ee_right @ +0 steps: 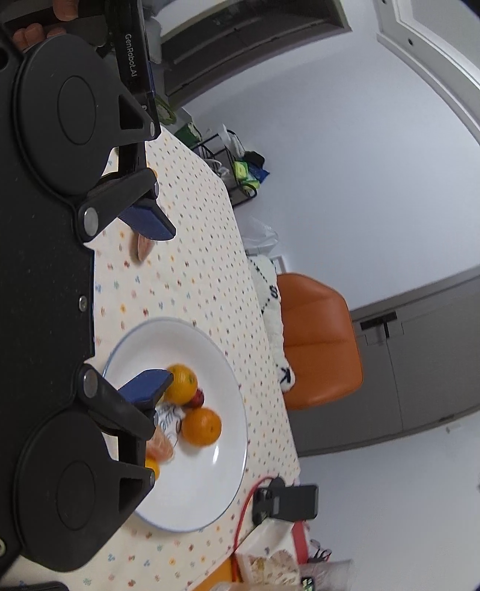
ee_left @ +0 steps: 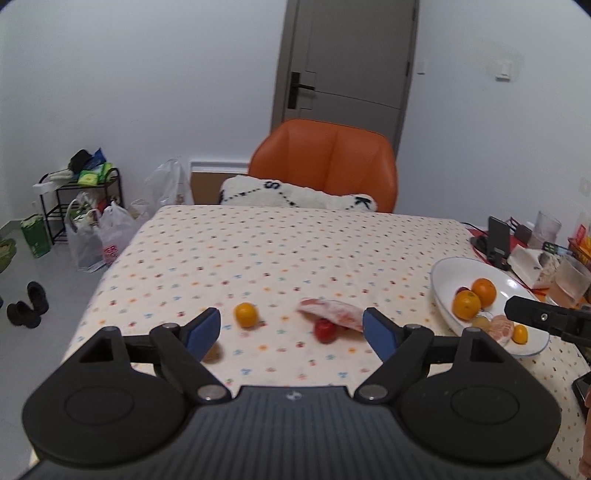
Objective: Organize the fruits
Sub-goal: 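Move both open grippers back toward the remaining fruit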
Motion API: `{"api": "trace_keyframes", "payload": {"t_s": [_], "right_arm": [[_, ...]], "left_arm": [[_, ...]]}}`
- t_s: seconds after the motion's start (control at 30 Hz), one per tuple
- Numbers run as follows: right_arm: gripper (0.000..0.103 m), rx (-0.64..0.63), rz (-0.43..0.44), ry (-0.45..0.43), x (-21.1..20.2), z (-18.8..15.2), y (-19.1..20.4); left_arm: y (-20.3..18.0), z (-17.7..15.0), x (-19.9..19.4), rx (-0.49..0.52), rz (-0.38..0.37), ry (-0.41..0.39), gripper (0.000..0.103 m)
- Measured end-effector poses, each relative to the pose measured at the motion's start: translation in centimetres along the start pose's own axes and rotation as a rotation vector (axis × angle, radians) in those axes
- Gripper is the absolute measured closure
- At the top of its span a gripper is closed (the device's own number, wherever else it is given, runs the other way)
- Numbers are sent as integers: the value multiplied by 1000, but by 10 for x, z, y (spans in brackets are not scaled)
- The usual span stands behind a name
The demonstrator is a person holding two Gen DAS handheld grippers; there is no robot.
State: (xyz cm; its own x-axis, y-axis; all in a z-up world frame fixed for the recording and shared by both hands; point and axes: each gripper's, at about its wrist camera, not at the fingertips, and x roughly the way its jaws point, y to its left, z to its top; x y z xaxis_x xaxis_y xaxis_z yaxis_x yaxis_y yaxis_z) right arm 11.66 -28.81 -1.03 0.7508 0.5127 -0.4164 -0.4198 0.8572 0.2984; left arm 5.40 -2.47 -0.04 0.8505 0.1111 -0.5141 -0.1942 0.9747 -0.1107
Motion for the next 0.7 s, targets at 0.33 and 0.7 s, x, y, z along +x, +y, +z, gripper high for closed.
{"api": "trace_keyframes", "payload": {"t_s": [0.33,0.7], "right_arm": [[25,-35,42,40,7,-6,26],[35,-54,109,115,36,-11,48]], "left_arm": [[29,-8,-7,-24,2,18,20],[53,-13,6,-71,13,23,24]]}}
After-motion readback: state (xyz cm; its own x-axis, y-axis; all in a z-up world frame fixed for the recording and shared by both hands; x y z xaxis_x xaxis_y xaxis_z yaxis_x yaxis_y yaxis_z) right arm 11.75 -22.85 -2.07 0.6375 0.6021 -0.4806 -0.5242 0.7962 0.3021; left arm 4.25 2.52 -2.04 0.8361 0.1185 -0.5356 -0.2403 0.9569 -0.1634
